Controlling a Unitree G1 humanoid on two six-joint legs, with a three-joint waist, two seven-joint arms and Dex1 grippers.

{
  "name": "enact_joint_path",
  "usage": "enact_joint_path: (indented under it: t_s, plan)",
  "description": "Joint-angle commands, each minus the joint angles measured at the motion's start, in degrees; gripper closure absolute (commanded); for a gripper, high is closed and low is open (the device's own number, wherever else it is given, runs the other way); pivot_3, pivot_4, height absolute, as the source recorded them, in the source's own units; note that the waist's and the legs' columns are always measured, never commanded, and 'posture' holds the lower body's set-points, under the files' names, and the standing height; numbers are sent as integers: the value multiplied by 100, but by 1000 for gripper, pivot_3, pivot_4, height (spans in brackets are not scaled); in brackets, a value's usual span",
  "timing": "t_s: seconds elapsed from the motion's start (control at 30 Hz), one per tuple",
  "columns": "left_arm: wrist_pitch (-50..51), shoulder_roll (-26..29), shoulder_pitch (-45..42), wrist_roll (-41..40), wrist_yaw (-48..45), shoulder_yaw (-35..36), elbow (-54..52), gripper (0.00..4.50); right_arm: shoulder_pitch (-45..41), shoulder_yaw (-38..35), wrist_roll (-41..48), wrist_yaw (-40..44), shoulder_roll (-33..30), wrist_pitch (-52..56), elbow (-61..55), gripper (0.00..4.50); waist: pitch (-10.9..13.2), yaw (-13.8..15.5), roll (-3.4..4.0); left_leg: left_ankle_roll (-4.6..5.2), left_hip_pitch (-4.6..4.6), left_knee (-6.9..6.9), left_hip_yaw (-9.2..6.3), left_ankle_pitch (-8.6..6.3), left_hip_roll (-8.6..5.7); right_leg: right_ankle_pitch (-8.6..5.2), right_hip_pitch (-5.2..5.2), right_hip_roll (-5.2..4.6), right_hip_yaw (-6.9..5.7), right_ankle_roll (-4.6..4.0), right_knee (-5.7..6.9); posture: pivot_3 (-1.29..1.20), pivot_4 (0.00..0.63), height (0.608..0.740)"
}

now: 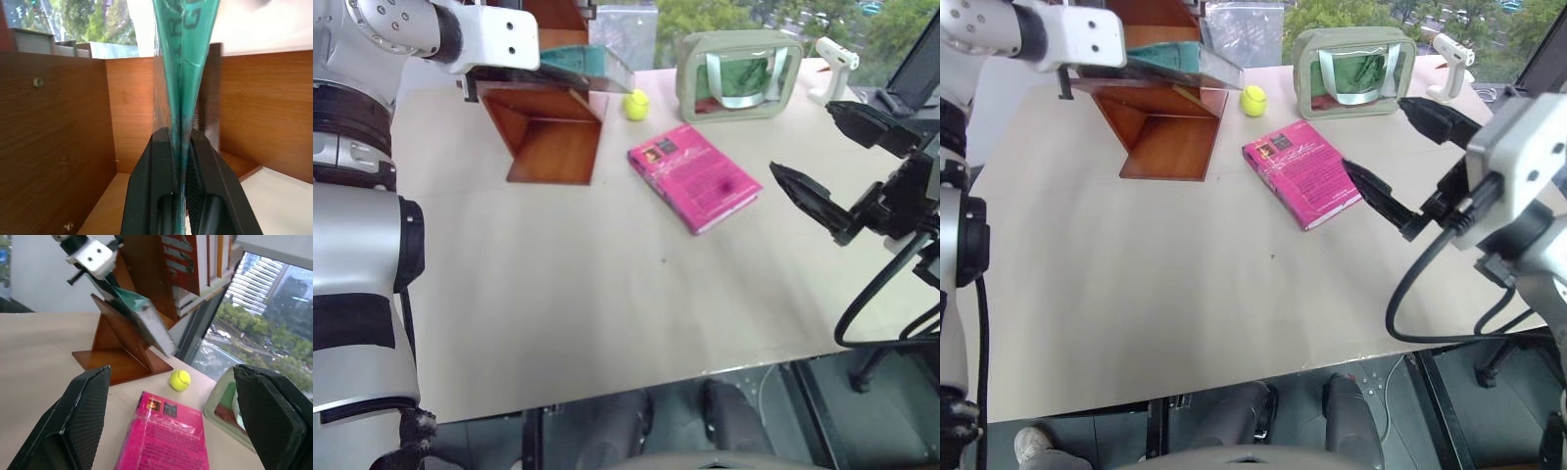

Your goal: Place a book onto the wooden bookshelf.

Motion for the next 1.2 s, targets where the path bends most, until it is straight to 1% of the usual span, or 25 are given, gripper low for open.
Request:
enact_joint_path:
  t_s: [0.03,0.07,0.1,0.2,0.23,0.27,0.33,0.37,0.43,0.5,0.53,0.57,0.6,0.63,0.67,0.7,0.73,0.77,0.8,0.83,0.9,0.97,1.03,1.1,1.2]
  plan:
    - [233,28,15,171,242,-2,335,3657,-302,278,-275,166,-86,-224,146,408,0,-8,0,0,2,0,1,0,1,0,0,0,1,0,5,0,150,740]
    - [254,29,43,161,318,38,362,3398,-345,349,-338,209,-87,-244,180,408,0,-15,0,-1,5,3,3,0,2,0,0,1,2,1,14,0,150,740]
    - [271,36,58,86,318,127,353,2954,-352,371,-372,248,-84,-260,192,408,0,-25,0,-1,6,5,3,0,3,0,-1,2,2,1,20,0,150,740]
    - [93,195,105,-355,40,544,158,1395,-389,312,-321,339,-112,-213,218,408,9,-22,-13,-1,-4,19,0,1,4,0,-10,4,-1,0,30,0,150,740]
    - [-54,294,171,-491,-157,641,55,911,-386,287,-313,382,-140,-194,230,408,13,-23,-17,-1,-21,36,-4,1,4,0,-20,5,-5,0,34,0,150,740]
    - [-72,380,315,-853,-563,888,-108,531,-365,238,-283,441,-172,-176,257,408,15,-27,-19,0,-43,55,-6,0,4,0,-37,5,-6,0,40,0,150,740]
    - [39,499,691,-1657,-1396,1403,-580,531,-335,187,-216,549,-208,-152,331,408,16,-41,-19,9,-46,58,6,-6,-2,0,-42,-4,-1,-1,40,0,150,740]
    - [490,530,935,-2184,-1829,1732,-1035,531,-312,182,-157,575,-193,-125,382,408,16,-42,-19,12,-46,59,8,-8,-2,0,-42,-5,-5,-1,37,0,150,740]
    - [1716,519,1456,-3193,-2293,2356,-2185,531,-243,236,-67,556,-126,-59,434,408,18,-33,-21,15,-46,62,8,-9,-3,0,-40,-11,-15,-1,37,0,150,740]
    - [3398,634,2324,-4087,-2381,2849,-3856,531,-94,376,-136,433,-56,12,418,408,20,-21,-25,14,-51,72,0,-9,-2,0,-40,-12,-26,-2,44,0,150,740]
    - [4339,636,2877,-4747,-2326,3150,-4793,531,54,537,-339,444,-88,18,413,408,19,-28,-25,14,-51,72,-3,-9,-1,0,-39,-11,-28,-2,42,0,150,740]
    - [5026,629,3273,-5209,-2233,3377,-5483,531,163,634,-485,471,-122,13,415,408,18,-39,-23,15,-49,74,-2,-10,0,-1,-39,-12,-27,-3,50,0,150,740]
    - [5849,451,3747,-5846,-1855,3651,-6321,531,359,795,-752,481,-174,-11,439,408,18,-39,-24,14,-44,70,1,-10,1,-1,-39,-11,-25,-3,66,0,150,740]
    - [6524,234,4184,-6394,-1427,3878,-7044,481,568,950,-1013,480,-199,-57,463,204,18,-32,-22,14,-45,74,0,-10,1,-2,-39,-11,-28,-4,69,0,150,740]
    - [6985,-47,4549,-6882,-1015,4032,-7626,481,783,1058,-1156,507,-177,-93,480,204,14,-7,-21,14,-44,74,0,-10,1,-1,-39,-12,-28,-4,69,0,150,740]
    - [7319,-507,4920,-7335,-437,4158,-8151,481,977,1117,-1217,481,-91,-88,506,204,15,19,-22,13,-36,77,1,-10,1,-2,-36,-13,-29,-4,66,0,150,740]
    - [7367,-926,5386,-7528,-28,4190,-8573,481,1140,1176,-1353,451,-23,-145,545,204,13,44,-19,13,-35,79,2,-10,1,-2,-32,-14,-30,-4,56,0,150,740]
    - [7410,-1357,5849,-7605,427,4158,-8905,481,1319,1208,-1467,467,24,-211,555,204,14,50,-20,12,-29,80,2,-9,1,-1,-25,-17,-30,-5,56,0,150,740]
    - [7418,-1673,6266,-7614,761,4106,-9150,231,1446,1197,-1560,449,94,-258,563,82,14,55,-20,10,-15,83,10,-9,1,0,-14,-17,-24,-4,62,0,150,740]
    - [7352,-1846,6642,-7491,946,4016,-9289,1,1549,1187,-1692,418,142,-321,588,0,14,38,-20,8,-5,81,15,-8,1,1,-9,-18,-19,-5,68,0,150,740]
    - [7048,-2013,7210,-7132,1149,3807,-9365,1,1737,1163,-1916,411,143,-372,580,0,17,27,-24,2,40,66,39,-6,7,1,16,-8,10,-6,78,0,150,740]
    - [6407,-2019,7860,-6559,1207,3661,-9202,1,2127,1083,-2046,438,178,-403,473,0,15,36,-21,-6,55,47,49,-2,13,1,18,-5,19,-7,79,0,150,740]
    - [5801,-1827,8502,-6055,1060,3556,-9043,1,2640,843,-2102,452,228,-392,289,0,5,61,-7,-12,67,44,49,1,17,1,29,-2,16,-9,78,0,150,740]
    - [5543,-1667,8853,-5887,1006,3682,-8976,1,3125,483,-2035,466,299,-323,57,0,6,89,-6,-12,71,38,51,1,20,1,34,-2,18,-9,72,0,150,740]
    - [5372,-1282,9164,-5941,644,3900,-8952,1,3749,-71,-1934,605,308,-239,-264,0,5,176,-6,-10,67,40,52,-1,18,1,36,-4,17,-8,67,0,150,740]
